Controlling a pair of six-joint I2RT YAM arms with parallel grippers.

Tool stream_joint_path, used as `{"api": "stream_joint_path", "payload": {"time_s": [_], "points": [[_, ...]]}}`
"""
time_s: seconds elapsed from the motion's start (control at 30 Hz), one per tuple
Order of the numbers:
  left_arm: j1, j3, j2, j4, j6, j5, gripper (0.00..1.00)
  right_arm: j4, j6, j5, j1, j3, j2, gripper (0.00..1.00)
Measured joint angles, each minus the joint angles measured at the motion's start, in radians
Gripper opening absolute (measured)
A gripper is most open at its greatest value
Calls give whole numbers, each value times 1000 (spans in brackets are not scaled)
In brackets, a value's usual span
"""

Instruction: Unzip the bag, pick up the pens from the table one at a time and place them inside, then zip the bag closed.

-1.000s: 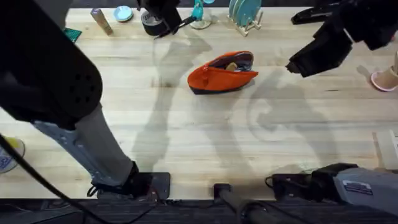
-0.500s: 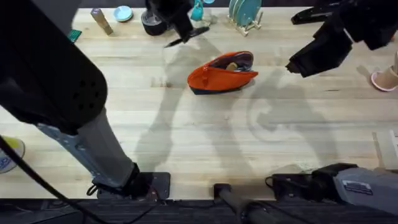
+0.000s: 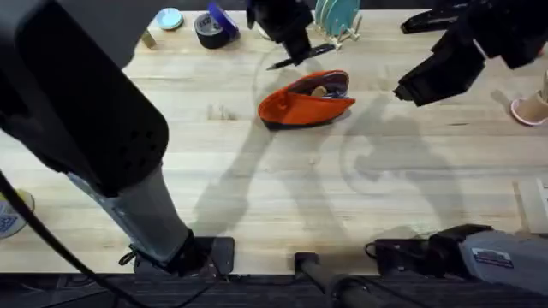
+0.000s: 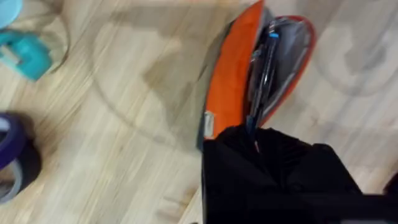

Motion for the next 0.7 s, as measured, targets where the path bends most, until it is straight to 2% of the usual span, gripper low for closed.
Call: {"api": "stream_joint_path", "payload": {"time_s": [0.27,0.43,0.7], "points": [[-44,0,0,2,0,59,42,0,0,0,0,0,0,996],[-66,0,0,11,0,69,42,0,0,0,0,0,0,996],[-103,-42,0,96,0,76,42,0,0,0,0,0,0,996]]}}
